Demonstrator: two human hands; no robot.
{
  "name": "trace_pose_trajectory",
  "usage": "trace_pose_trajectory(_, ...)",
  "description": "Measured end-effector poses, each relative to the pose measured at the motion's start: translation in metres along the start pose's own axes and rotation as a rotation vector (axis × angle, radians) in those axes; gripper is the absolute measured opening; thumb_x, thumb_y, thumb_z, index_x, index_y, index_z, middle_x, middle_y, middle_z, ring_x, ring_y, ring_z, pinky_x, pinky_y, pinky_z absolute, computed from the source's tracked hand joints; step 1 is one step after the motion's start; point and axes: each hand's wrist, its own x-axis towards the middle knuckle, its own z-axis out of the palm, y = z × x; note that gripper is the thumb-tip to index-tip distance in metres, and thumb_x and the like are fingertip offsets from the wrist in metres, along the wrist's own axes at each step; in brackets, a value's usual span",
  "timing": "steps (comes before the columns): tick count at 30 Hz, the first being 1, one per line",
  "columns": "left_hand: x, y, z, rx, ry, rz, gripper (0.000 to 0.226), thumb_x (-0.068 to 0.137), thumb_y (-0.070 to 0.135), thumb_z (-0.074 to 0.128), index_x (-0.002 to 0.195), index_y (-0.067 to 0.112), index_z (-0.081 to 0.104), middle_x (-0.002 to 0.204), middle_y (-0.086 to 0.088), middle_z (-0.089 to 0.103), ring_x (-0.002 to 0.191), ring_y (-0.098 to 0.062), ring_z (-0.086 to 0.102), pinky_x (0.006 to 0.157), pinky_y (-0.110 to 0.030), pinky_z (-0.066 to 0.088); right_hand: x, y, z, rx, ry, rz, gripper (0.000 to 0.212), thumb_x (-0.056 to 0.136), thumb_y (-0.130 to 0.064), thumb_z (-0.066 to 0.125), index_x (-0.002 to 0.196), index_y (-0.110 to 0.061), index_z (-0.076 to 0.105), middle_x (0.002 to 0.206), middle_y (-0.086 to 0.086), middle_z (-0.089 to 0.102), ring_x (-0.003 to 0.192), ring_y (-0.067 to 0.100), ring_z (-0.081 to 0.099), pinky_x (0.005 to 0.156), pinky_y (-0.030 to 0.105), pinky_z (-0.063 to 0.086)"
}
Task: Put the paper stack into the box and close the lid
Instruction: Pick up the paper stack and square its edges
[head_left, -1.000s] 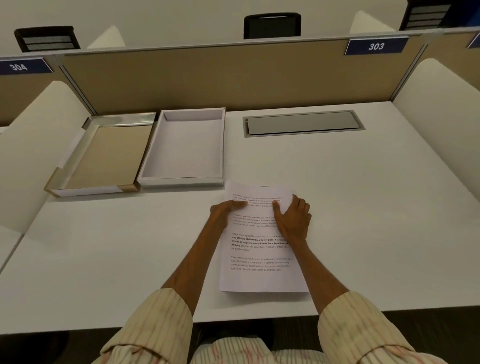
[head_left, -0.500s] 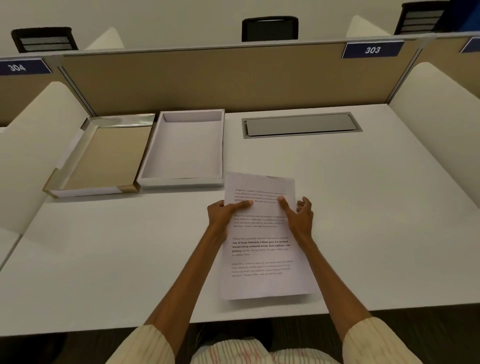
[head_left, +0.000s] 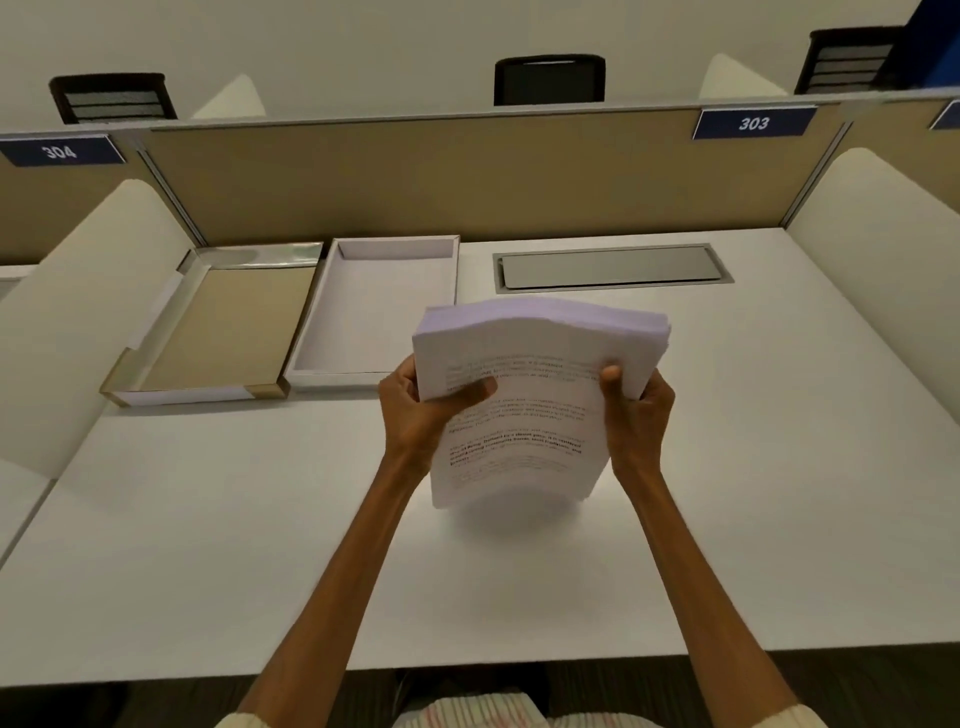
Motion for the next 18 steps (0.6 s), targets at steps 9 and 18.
trace_pose_trajectory(9,0.002,0.009,-0.009,0.107,-0.033,0.072,0.080,0.053,0.057,0.085,0.113,0.009,0.062,0.098,-0.001,0.073,0.086,-0.018,0.074,0.067,-0.032,0.063,-0.002,-0.004,0.011,-0.019,-0.014,-0.043,0.056,0.070,-0.078,0.057,0.078,-0.022,0.057,0.064,-0.024,0.064,0.056,-0.008,0.058,0.049,0.006,0.042)
trace_pose_trajectory(18,0.015,0.033,0.012,0.064,0.164,0.060,0.018,0.077,0.031,0.064,0.086,0.018,0.057,0.080,0.001,0.063,0.075,-0.017,0.064,0.055,-0.018,0.052,0.012,-0.017,0.027,-0.090,0.123,-0.119,0.020,0.086,-0.032,0.059,0.083,-0.012,0.064,0.070,-0.019,0.065,0.065,-0.005,0.064,0.051,0.007,0.045)
